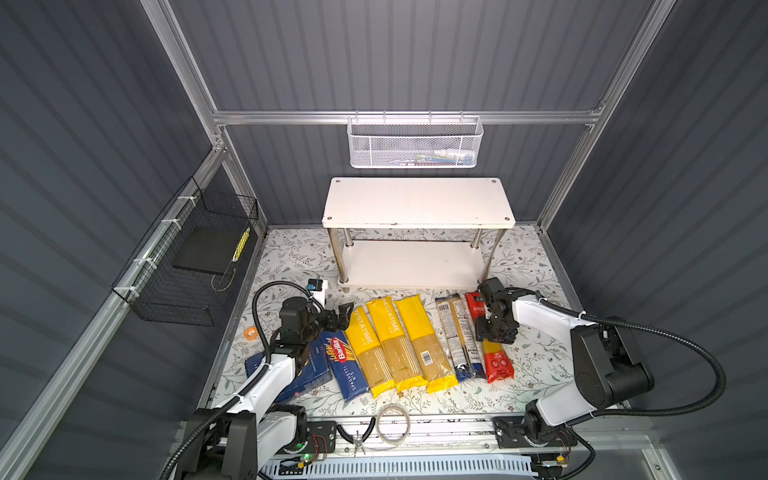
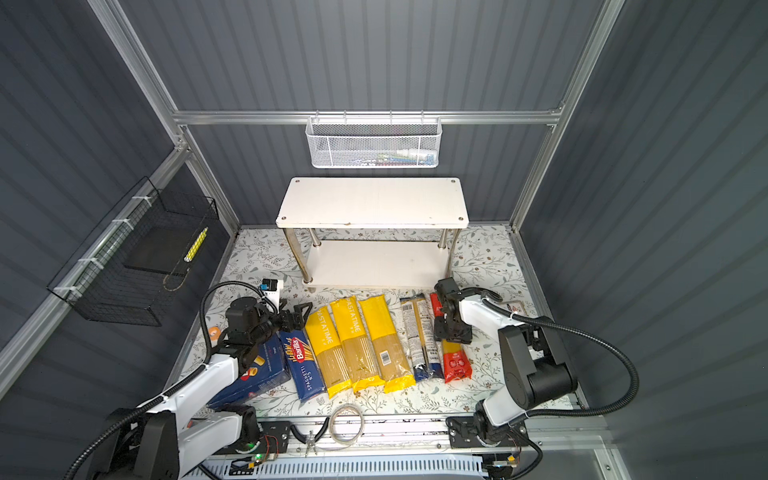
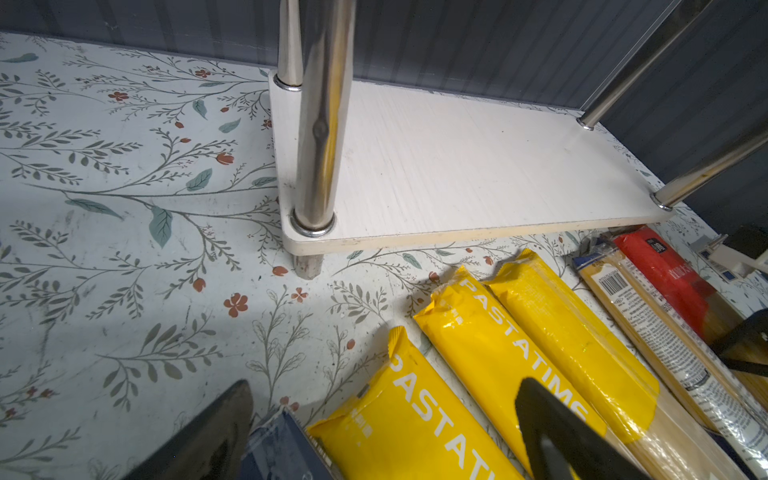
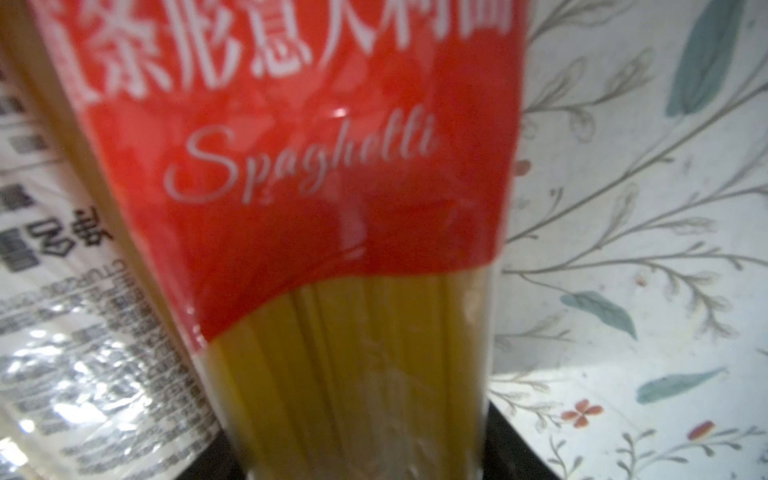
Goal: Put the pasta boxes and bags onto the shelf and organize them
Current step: 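Close the right gripper on the top end of the red spaghetti bag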
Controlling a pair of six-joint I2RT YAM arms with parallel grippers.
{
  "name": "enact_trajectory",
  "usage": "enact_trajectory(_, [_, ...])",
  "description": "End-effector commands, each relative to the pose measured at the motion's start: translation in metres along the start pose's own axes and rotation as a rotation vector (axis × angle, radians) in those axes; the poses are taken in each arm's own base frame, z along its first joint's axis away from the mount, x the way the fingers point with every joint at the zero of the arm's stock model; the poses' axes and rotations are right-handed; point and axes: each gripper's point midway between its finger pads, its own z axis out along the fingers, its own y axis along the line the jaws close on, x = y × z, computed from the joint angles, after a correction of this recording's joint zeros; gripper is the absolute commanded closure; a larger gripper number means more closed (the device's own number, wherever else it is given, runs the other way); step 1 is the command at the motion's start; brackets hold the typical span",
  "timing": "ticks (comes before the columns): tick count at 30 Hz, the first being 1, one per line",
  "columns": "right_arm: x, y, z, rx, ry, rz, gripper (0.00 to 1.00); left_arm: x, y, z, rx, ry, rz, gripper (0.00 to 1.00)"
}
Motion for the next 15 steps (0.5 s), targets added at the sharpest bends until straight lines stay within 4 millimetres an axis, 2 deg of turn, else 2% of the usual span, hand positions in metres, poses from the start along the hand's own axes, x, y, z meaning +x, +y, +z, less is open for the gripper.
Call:
enact_trajectory(1, [0.016,-0.001,0.005,0.004,0.055,0.003,0.42,-0.009,-0.004,0.001,0.012,-0.007,0.025,0.0])
enact_trajectory(12, [0.022,0.004,-0.004,-0.033,0.034,0.016,0.54,-0.008,-0.003,0.001,0.011,-0.003,0.024,0.0])
enact_trajectory(15, [0.022,0.005,-0.008,-0.048,0.015,0.02,0.62,-0.009,-0.004,0.001,0.012,-0.005,0.023,0.0])
